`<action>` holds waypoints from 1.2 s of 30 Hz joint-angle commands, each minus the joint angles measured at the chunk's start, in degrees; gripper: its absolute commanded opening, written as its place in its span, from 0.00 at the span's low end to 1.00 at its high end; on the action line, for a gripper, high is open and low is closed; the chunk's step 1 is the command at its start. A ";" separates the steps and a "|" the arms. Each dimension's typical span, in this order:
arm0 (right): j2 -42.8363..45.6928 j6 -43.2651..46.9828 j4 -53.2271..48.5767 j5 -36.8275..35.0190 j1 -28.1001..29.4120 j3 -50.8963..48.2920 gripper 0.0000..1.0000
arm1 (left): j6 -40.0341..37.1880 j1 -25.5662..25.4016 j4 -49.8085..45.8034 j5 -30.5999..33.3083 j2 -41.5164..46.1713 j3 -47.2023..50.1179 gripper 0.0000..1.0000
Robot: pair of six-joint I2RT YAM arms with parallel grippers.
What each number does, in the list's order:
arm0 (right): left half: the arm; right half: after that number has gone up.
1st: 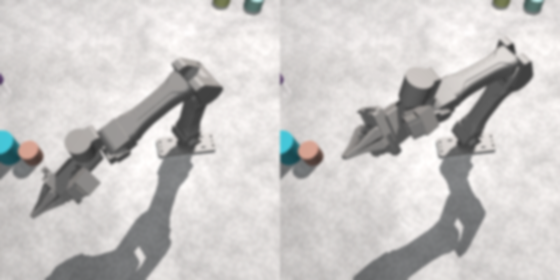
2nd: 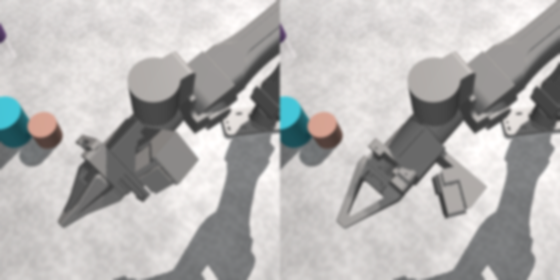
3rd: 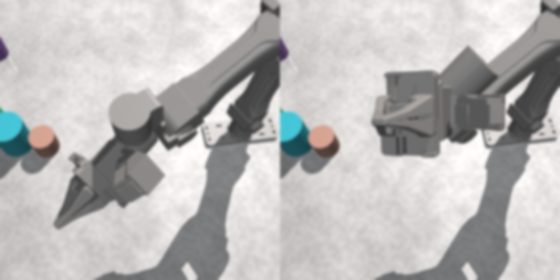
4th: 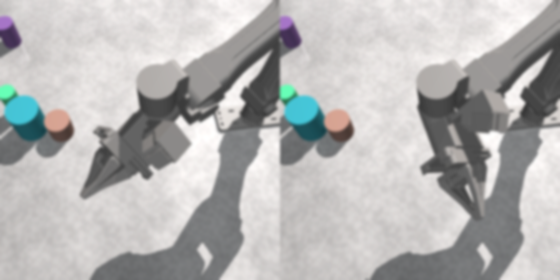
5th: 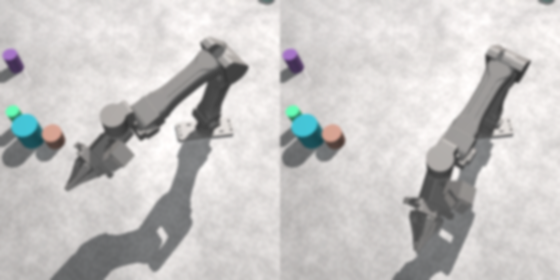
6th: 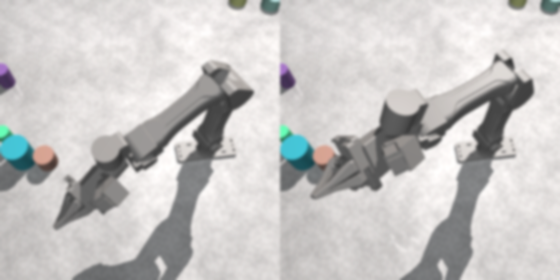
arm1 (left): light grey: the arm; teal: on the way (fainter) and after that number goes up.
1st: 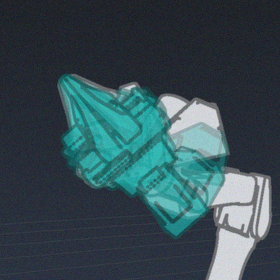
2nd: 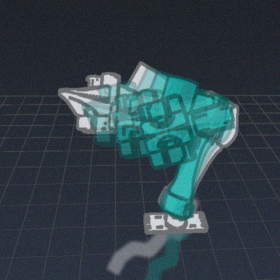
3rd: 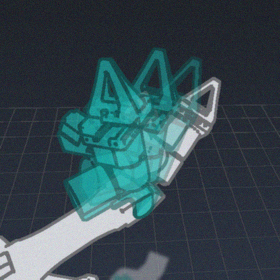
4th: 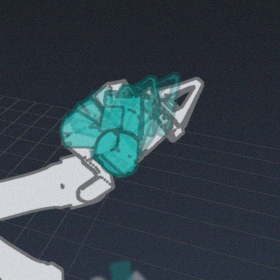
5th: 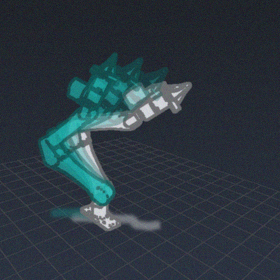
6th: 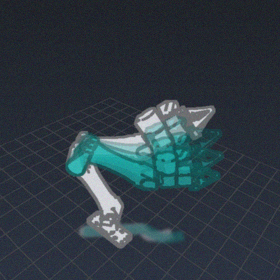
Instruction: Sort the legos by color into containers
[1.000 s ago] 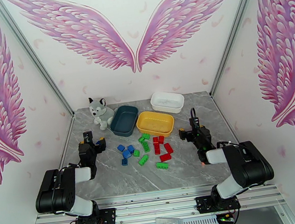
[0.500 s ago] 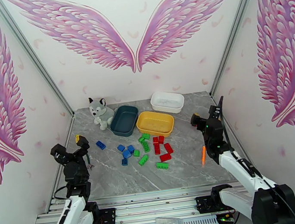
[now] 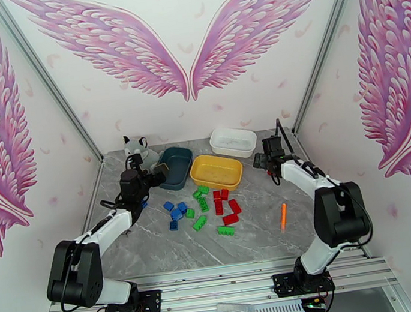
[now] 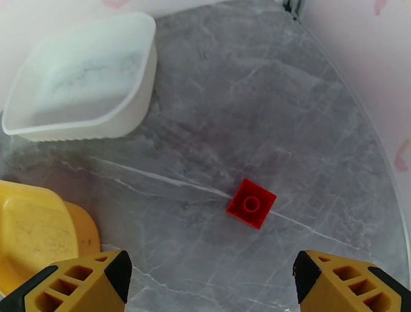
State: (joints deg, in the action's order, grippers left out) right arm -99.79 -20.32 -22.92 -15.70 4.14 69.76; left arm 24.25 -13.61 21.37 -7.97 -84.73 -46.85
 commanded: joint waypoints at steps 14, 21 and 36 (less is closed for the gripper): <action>-8.79 -0.70 -1.78 3.58 -5.28 3.88 0.90 | -0.70 -5.70 -1.16 -5.13 0.00 -0.96 0.93; -12.22 -0.56 -3.52 4.53 -5.28 9.40 0.91 | -1.08 -5.91 -0.67 -5.52 -0.74 -1.22 0.93; -17.48 -1.78 -7.57 3.38 -5.72 14.96 0.82 | -2.77 -7.06 -1.57 -6.14 -2.72 -2.43 0.95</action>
State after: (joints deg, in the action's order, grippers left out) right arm -116.09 -21.04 -28.40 -11.99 -1.13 82.56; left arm 22.65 -20.16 20.84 -12.86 -87.20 -46.87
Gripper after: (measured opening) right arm 0.819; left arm 0.943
